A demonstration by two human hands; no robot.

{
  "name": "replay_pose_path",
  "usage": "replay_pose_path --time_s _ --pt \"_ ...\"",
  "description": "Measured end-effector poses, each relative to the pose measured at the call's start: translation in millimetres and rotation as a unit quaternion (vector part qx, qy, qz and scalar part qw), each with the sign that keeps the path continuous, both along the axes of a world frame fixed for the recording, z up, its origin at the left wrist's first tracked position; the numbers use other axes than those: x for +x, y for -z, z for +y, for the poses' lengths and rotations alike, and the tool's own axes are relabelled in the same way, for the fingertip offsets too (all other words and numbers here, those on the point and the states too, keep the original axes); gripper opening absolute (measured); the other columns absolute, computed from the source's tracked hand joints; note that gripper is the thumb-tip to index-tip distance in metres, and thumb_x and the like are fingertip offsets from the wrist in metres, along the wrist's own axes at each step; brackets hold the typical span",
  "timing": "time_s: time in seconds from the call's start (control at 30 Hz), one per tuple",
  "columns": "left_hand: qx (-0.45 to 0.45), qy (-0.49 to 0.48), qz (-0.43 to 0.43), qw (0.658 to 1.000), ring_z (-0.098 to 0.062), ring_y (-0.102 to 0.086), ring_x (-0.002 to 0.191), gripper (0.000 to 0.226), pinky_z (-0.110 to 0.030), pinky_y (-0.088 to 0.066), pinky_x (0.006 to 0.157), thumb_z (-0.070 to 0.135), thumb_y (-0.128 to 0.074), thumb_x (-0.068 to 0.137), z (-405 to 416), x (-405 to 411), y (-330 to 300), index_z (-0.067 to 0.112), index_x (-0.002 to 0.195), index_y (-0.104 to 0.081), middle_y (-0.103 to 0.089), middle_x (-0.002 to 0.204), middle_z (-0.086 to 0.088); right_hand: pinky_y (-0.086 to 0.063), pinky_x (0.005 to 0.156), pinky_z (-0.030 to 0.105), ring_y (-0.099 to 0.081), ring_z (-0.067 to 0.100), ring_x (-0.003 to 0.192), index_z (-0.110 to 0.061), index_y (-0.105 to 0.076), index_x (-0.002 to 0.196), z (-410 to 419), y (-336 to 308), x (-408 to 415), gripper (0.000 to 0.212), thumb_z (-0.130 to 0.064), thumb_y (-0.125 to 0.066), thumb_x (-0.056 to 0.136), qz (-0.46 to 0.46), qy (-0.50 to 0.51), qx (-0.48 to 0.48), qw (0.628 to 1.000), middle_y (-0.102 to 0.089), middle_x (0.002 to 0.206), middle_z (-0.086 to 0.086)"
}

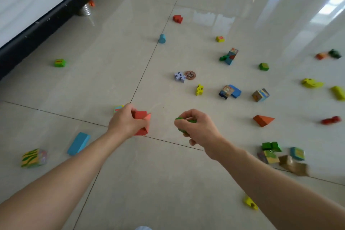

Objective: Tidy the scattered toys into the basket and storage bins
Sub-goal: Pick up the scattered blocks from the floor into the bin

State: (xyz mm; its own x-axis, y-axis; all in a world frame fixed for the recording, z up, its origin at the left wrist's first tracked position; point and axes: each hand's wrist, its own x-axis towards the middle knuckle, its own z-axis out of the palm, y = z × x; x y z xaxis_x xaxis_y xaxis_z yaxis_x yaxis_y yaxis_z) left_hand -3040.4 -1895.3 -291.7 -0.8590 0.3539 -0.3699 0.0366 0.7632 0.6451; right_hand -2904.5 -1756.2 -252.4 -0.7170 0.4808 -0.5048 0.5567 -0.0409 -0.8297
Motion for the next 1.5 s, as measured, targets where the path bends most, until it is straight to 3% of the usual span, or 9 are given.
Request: replay_pose_path --time_s 0.17,0.27,0.5,0.77,0.87,1.03,1.17,1.37,1.5 --pt "0.17 0.059 -0.094 0.979 -0.012 -0.053 0.062 0.022 -0.011 -0.037 0.039 0.017 -0.075 0.075 50.4 26.8 -77.2 0.014 0.087 -0.057 -0.058 0.077 -0.003 -0.037 0.038 0.019 -0.048 0.011 0.059 -0.02 -0.057 0.077 58.3 -72.8 35.3 0.012 -0.016 -0.067 0.08 -0.004 -0.051 0.083 0.995 -0.056 0.065 -0.005" --pt "0.195 0.131 -0.099 0.967 -0.012 -0.056 0.064 0.02 -0.017 -0.039 0.045 0.02 -0.074 0.076 98.0 55.3 -122.7 0.018 0.085 -0.057 -0.059 0.075 -0.001 -0.038 0.042 0.021 -0.049 0.011 0.06 -0.021 -0.058 0.077 103.5 -116.5 75.3 0.011 -0.017 -0.069 0.08 0.002 -0.013 0.124 0.992 -0.055 0.068 -0.003" --pt "0.248 0.284 -0.156 0.913 -0.009 -0.065 0.055 0.023 -0.014 -0.04 0.04 0.023 -0.076 0.07 221.2 179.7 -184.5 0.019 0.087 -0.061 -0.068 0.08 -0.002 -0.037 0.043 0.023 -0.051 0.012 0.055 -0.014 -0.062 0.085 180.5 -152.5 224.6 0.004 -0.013 -0.059 0.087 0.114 0.229 0.161 0.953 -0.06 0.071 0.003" --pt "0.22 0.434 -0.252 0.837 -0.009 -0.054 0.058 0.017 -0.008 -0.033 0.032 0.01 -0.071 0.078 312.3 377.6 -165.7 0.012 0.088 -0.057 -0.058 0.076 -0.003 -0.041 0.052 0.026 -0.051 0.017 0.057 -0.01 -0.062 0.083 218.4 -115.6 417.0 0.019 -0.015 -0.047 0.092 0.033 0.56 0.127 0.818 -0.057 0.077 0.01" --pt "0.194 0.472 -0.249 0.823 -0.018 -0.065 0.075 0.021 -0.025 -0.057 0.061 0.017 -0.073 0.076 327.4 430.6 -147.7 0.015 0.088 -0.055 -0.062 0.086 -0.004 -0.043 0.06 0.035 -0.053 0.022 0.061 -0.007 -0.062 0.08 223.1 -92.6 454.0 0.019 -0.007 -0.046 0.09 0.011 0.594 0.101 0.798 -0.055 0.073 0.012" --pt "0.182 0.515 -0.244 0.802 -0.017 -0.051 0.115 0.073 -0.038 -0.045 0.1 0.047 -0.068 0.077 340.4 468.1 -126.1 0.024 0.136 -0.032 -0.051 0.125 0.002 -0.051 0.077 0.037 -0.061 0.021 0.085 -0.011 -0.062 0.108 232.6 -62.2 485.4 0.026 -0.029 -0.052 0.093 -0.035 0.584 0.035 0.81 -0.064 0.099 0.006" --pt "0.245 0.488 -0.184 0.817 -0.006 -0.044 0.115 0.057 -0.007 -0.036 0.088 0.035 -0.059 0.088 341.1 447.9 -121.0 0.018 0.138 -0.036 -0.046 0.13 0.006 -0.038 0.094 0.034 -0.05 0.023 0.117 -0.009 -0.055 0.122 243.2 -63.1 484.4 0.032 -0.027 -0.046 0.097 -0.054 0.587 0.097 0.802 -0.056 0.126 0.007" --pt "0.254 0.42 -0.097 0.866 -0.015 -0.051 0.114 0.032 -0.024 -0.038 0.095 0.018 -0.054 0.091 328.7 387.0 -103.0 0.012 0.122 -0.051 -0.053 0.121 0.001 -0.041 0.067 0.01 -0.054 0.007 0.097 -0.013 -0.059 0.117 248.8 -89.4 418.1 0.025 -0.013 -0.047 0.095 0.011 0.53 0.259 0.807 -0.059 0.11 -0.003" --pt "0.228 0.351 -0.083 0.904 -0.013 -0.053 0.093 0.023 -0.024 -0.039 0.079 0.012 -0.052 0.09 311.2 325.4 -83.0 0.016 0.112 -0.054 -0.056 0.107 0.001 -0.041 0.08 0.009 -0.054 -0.004 0.092 -0.021 -0.061 0.111 236.3 -97.5 341.2 0.022 -0.014 -0.051 0.093 0.08 0.428 0.291 0.852 -0.061 0.103 -0.012"
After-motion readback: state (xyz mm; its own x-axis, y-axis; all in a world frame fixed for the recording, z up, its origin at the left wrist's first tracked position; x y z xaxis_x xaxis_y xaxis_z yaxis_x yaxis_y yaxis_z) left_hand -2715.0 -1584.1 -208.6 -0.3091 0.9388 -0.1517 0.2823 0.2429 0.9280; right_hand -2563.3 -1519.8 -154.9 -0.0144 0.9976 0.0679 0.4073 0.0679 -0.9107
